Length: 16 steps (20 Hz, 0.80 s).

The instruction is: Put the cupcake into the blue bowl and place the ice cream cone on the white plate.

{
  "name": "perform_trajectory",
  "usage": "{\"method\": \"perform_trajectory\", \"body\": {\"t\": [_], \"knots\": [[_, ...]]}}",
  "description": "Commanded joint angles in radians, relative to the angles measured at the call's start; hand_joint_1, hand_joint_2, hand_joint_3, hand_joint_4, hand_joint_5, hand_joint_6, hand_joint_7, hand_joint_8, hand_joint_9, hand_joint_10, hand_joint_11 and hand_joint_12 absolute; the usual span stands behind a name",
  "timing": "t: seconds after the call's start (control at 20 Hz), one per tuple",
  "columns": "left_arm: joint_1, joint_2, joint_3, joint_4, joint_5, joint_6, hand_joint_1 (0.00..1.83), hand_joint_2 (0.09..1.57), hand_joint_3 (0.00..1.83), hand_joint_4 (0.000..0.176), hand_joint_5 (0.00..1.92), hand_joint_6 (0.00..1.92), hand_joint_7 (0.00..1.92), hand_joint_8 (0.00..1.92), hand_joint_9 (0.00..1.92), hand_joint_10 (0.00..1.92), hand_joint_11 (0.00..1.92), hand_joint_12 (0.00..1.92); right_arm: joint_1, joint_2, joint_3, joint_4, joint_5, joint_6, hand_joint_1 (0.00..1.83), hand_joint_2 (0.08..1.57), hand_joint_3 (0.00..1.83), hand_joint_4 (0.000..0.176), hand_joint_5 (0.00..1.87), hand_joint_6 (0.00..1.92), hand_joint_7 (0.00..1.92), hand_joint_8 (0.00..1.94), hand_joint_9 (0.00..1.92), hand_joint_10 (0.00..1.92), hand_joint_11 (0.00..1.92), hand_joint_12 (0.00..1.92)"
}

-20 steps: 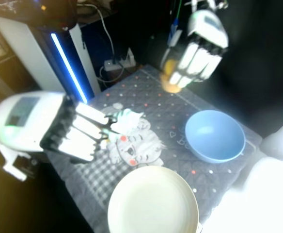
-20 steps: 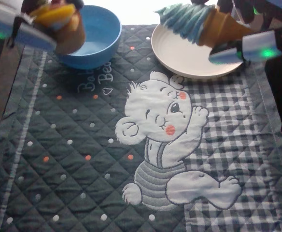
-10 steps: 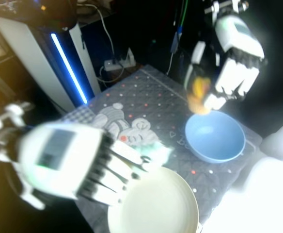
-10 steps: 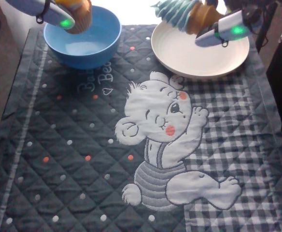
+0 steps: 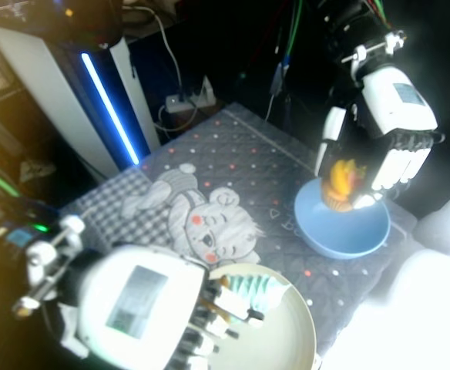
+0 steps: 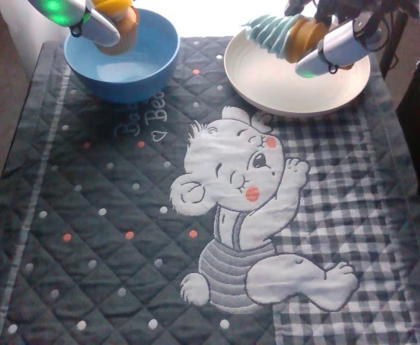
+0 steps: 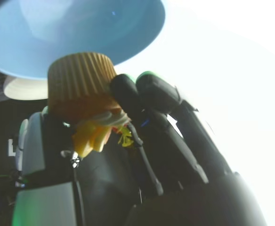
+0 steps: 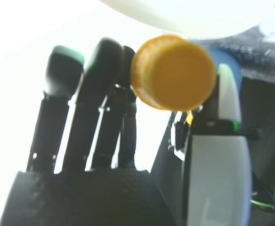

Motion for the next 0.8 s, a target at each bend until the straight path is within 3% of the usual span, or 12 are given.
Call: {"method": "perform_trajectory", "body": {"t": [0.0, 0.05, 0.15, 0.2, 0.25, 0.3, 0.35, 0.4, 0.45, 0.5, 0.7, 0.75], "knots": [[-0.016, 0.000, 0.010, -0.005, -0.054, 0.000, 1.30, 1.02, 0.00, 0.000, 1.12, 0.56, 1.29, 0.65, 1.50, 0.05, 1.11, 1.08, 0.021, -0.003, 0.012, 0.022, 0.117, 0.002, 1.17, 1.07, 0.00, 0.000, 1.07, 0.82, 1.42, 0.04, 1.35, 0.74, 1.21, 1.35], [-0.016, -0.001, 0.012, -0.002, -0.054, 0.000, 1.41, 0.99, 0.00, 0.000, 1.22, 0.27, 1.41, 0.19, 1.33, 0.68, 1.08, 1.01, 0.021, -0.005, 0.015, 0.023, 0.114, 0.002, 1.17, 1.08, 0.00, 0.000, 1.06, 0.83, 1.42, 0.03, 1.34, 0.77, 1.19, 1.39], [-0.016, -0.002, 0.014, 0.005, -0.048, 0.000, 1.42, 0.99, 0.00, 0.000, 1.20, 0.32, 1.35, 0.29, 1.30, 0.75, 1.07, 1.01, 0.021, -0.006, 0.017, 0.024, 0.109, 0.002, 1.17, 1.08, 0.00, 0.000, 1.06, 0.83, 1.42, 0.03, 1.32, 0.77, 1.18, 1.36], [-0.015, -0.003, 0.013, 0.014, -0.043, 0.000, 1.41, 1.02, 0.01, 0.000, 1.05, 0.60, 1.17, 0.63, 1.24, 0.84, 1.01, 1.01, 0.021, -0.006, 0.018, 0.024, 0.107, 0.002, 1.17, 1.08, 0.00, 0.000, 1.06, 0.84, 1.43, 0.03, 1.33, 0.75, 1.20, 1.30], [-0.015, -0.004, 0.012, 0.021, -0.043, 0.000, 1.33, 1.03, 0.00, 0.000, 0.86, 0.25, 0.92, 0.25, 1.02, 0.45, 0.83, 1.02, 0.021, -0.005, 0.018, 0.024, 0.107, 0.002, 1.16, 1.09, 0.00, 0.000, 1.03, 0.88, 1.36, 0.01, 1.28, 0.75, 1.11, 1.37], [-0.015, -0.004, 0.012, 0.021, -0.043, 0.000, 1.33, 1.03, 0.00, 0.000, 0.86, 0.25, 0.92, 0.25, 1.02, 0.45, 0.83, 1.02, 0.021, -0.005, 0.018, 0.024, 0.107, 0.002, 1.16, 1.09, 0.00, 0.000, 1.03, 0.88, 1.36, 0.01, 1.28, 0.75, 1.11, 1.37], [-0.013, -0.004, 0.011, 0.022, -0.046, 0.000, 1.18, 1.00, 0.00, 0.000, 0.70, 0.02, 0.68, 0.02, 0.75, 0.06, 0.48, 0.90, 0.021, -0.005, 0.017, 0.024, 0.107, 0.002, 0.90, 0.95, 0.00, 0.000, 0.65, 0.08, 0.87, 0.00, 0.74, 0.24, 0.21, 1.20], [-0.013, -0.004, 0.010, 0.026, -0.047, 0.000, 1.16, 0.97, 0.00, 0.000, 0.65, 0.00, 0.60, 0.00, 0.62, 0.01, 0.36, 0.80, 0.021, -0.005, 0.016, 0.024, 0.107, 0.002, 0.84, 0.91, 0.00, 0.035, 0.52, 0.02, 0.75, 0.00, 0.68, 0.08, 0.10, 1.03], [-0.013, -0.004, 0.009, 0.031, -0.047, 0.000, 1.16, 0.97, 0.00, 0.000, 0.65, 0.00, 0.60, 0.00, 0.62, 0.01, 0.36, 0.80, 0.021, -0.005, 0.016, 0.024, 0.107, 0.002, 0.84, 0.91, 0.00, 0.035, 0.52, 0.02, 0.75, 0.00, 0.68, 0.08, 0.10, 1.03], [-0.013, -0.004, 0.007, 0.035, -0.047, 0.000, 1.13, 0.93, 0.00, 0.000, 0.56, 0.00, 0.44, 0.00, 0.45, 0.00, 0.17, 0.86, 0.021, -0.005, 0.014, 0.024, 0.107, 0.002, 0.80, 0.88, 0.00, 0.164, 0.24, 0.00, 0.42, 0.00, 0.46, 0.00, 0.03, 1.04], [-0.010, -0.004, 0.002, 0.043, -0.054, 0.000, 1.10, 0.90, 0.00, 0.000, 0.63, 0.00, 0.47, 0.00, 0.44, 0.00, 0.07, 0.98, 0.021, -0.003, 0.013, 0.024, 0.108, 0.002, 0.75, 0.85, 0.00, 0.176, 0.01, 0.00, 0.17, 0.00, 0.19, 0.00, 0.00, 0.75], [-0.009, -0.004, 0.002, 0.043, -0.056, 0.000, 1.09, 0.90, 0.00, 0.011, 0.63, 0.00, 0.47, 0.00, 0.44, 0.00, 0.06, 0.97, 0.021, -0.002, 0.012, 0.024, 0.109, 0.002, 0.76, 0.85, 0.00, 0.176, 0.00, 0.00, 0.15, 0.00, 0.14, 0.00, 0.00, 0.65]]}}
